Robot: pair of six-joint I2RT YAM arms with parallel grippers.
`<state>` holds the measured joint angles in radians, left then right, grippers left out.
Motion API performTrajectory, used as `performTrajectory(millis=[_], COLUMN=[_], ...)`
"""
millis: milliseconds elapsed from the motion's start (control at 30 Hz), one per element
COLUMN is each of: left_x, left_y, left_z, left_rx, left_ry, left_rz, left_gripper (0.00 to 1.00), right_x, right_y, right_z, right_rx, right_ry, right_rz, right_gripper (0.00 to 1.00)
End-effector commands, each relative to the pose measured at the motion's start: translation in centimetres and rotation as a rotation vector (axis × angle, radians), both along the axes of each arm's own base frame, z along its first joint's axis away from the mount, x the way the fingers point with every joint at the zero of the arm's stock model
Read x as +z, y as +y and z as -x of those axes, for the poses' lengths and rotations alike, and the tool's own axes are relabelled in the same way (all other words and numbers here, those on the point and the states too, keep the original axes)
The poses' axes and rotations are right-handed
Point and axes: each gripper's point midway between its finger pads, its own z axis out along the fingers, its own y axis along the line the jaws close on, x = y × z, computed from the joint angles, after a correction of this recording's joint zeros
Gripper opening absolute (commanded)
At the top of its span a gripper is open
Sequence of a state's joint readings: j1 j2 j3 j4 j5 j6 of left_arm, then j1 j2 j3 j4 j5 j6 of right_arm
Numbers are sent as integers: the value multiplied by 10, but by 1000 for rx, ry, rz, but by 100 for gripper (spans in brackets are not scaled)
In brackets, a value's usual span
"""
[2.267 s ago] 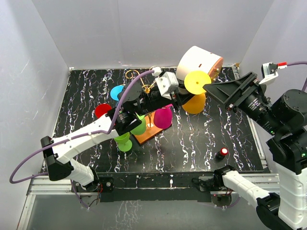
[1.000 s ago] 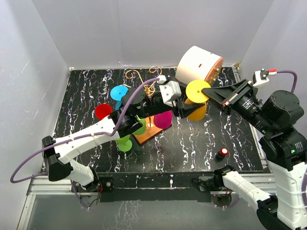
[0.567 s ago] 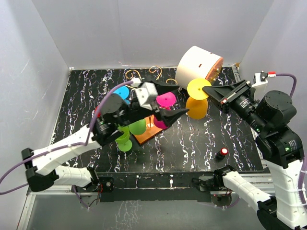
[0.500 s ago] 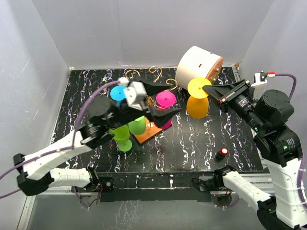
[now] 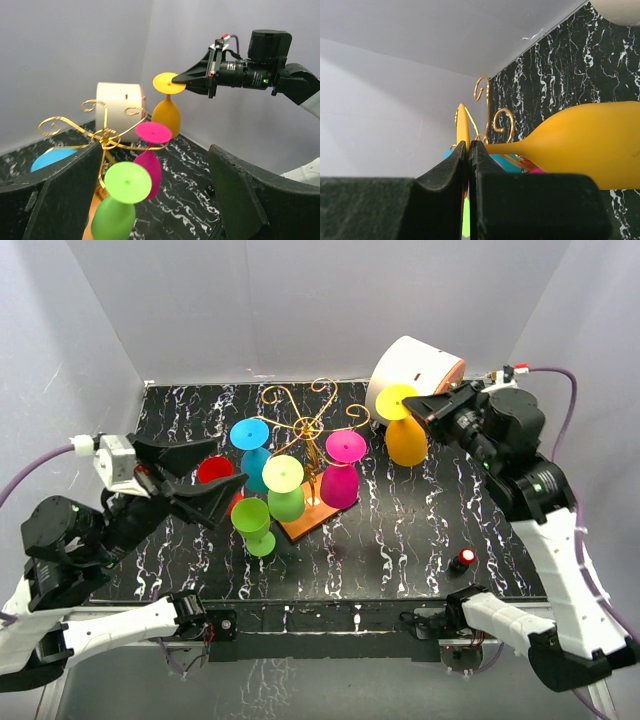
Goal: Place the wine glass upside down on the wine glass rack
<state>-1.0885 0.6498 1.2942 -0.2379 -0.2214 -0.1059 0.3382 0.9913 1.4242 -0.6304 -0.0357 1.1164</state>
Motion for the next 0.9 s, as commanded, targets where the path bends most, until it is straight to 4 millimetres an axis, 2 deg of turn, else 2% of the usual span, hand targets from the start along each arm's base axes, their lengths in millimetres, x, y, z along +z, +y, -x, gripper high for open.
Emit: performTrajectory(millis=[0,200,367,700,867], left_x=[-42,-62,-69,-88,-100], left_y=[27,44,51,65,73], left_z=[-14,-16,-19,-23,-26], left_rx=[145,206,247,323,374], left_ry=[127,179,204,274,318], left_rz=[-86,-104,-122,-143,-149], left_gripper=[85,85,85,85,85], right_x=[30,28,22,12,-3], right_y=[5,9,21,53,71], right_z=[-27,-60,-81,-93,-95], right_rx=[-18,-58,-32,110,204], right_ry=[-141,-162,-162,-134,-102], right_rz=[5,13,-3,-50,-40], right_gripper=[0,0,0,0,0])
